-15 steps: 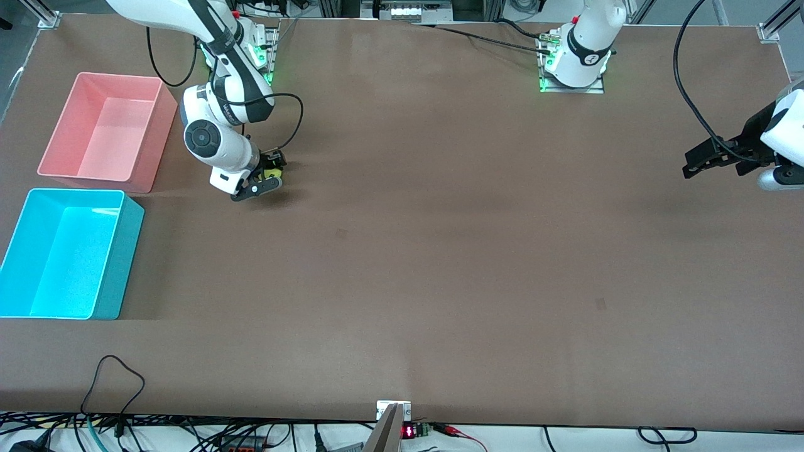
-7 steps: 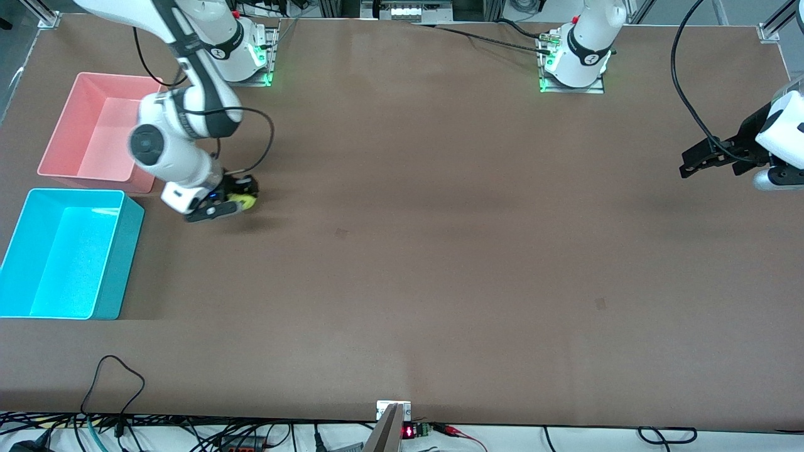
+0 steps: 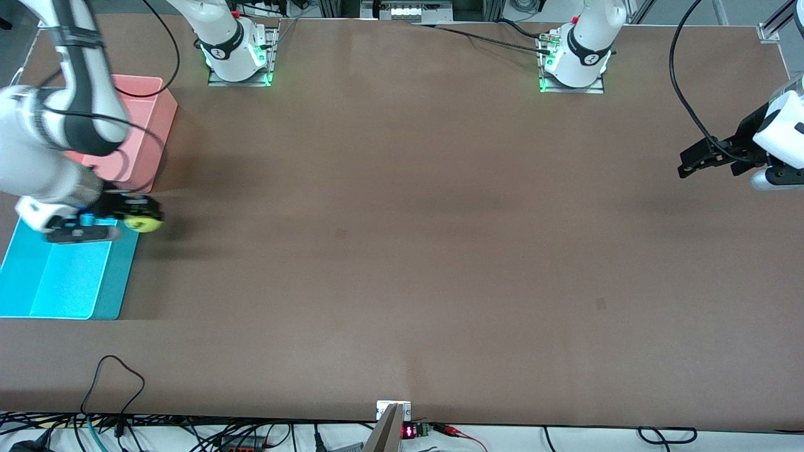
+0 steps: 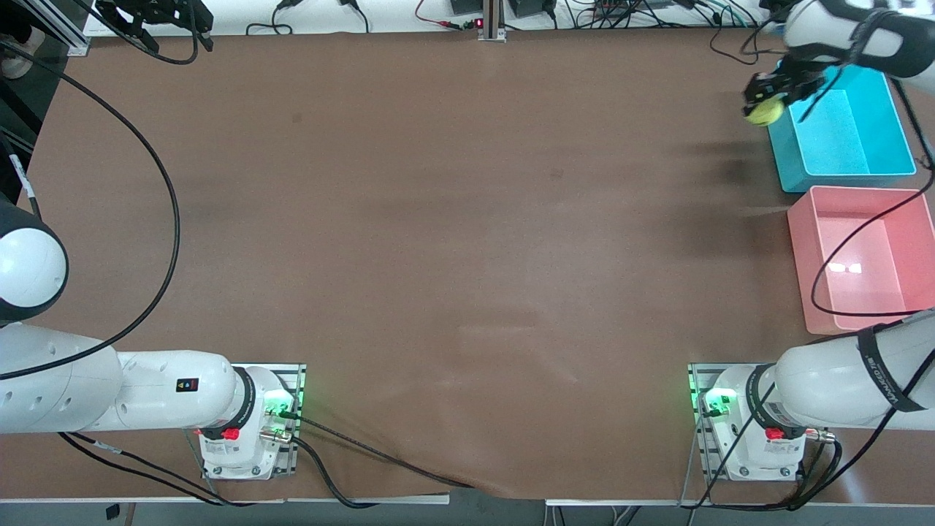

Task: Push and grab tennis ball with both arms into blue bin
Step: 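Carry the ball with the right gripper over the blue bin, then open the right gripper to drop the ball into the blue bin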

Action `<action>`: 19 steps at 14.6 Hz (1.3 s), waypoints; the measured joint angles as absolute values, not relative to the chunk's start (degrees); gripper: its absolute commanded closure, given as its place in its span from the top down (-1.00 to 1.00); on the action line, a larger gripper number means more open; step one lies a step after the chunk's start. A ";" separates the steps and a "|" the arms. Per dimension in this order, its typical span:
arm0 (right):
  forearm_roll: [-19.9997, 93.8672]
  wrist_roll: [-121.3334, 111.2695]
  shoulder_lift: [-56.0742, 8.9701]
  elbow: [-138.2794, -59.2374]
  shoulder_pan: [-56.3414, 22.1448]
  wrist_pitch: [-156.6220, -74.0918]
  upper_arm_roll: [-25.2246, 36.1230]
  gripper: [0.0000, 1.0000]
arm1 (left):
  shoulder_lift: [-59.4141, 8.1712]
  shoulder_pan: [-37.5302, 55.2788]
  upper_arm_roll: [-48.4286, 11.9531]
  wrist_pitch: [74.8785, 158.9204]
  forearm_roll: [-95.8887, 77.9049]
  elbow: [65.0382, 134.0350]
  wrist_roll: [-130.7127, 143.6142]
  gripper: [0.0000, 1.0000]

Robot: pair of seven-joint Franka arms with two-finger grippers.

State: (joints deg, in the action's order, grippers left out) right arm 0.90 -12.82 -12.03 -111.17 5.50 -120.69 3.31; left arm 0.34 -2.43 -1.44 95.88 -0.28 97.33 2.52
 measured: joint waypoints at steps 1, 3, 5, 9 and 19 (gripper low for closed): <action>-0.30 -14.39 -12.36 -110.07 6.49 -120.07 4.77 -1.00 | 0.34 -2.30 -1.55 94.80 -0.28 97.32 2.52 1.00; -1.73 -16.20 -13.68 -109.16 8.78 -119.91 6.66 -0.99 | 0.37 -2.13 -1.75 93.41 -0.30 97.27 2.54 1.00; -2.32 -17.94 -16.26 -109.02 12.01 -121.06 7.05 -0.99 | 0.41 -2.10 -2.08 93.36 -0.33 97.00 3.62 1.00; -3.58 -20.55 -23.02 -108.87 17.06 -127.70 7.25 -0.95 | 0.48 -2.10 -2.26 93.36 -0.33 96.57 3.67 1.00; -3.64 -20.50 -31.01 -108.32 19.19 -133.09 7.28 1.00 | 0.58 -2.44 -4.63 90.73 -0.33 96.65 1.94 1.00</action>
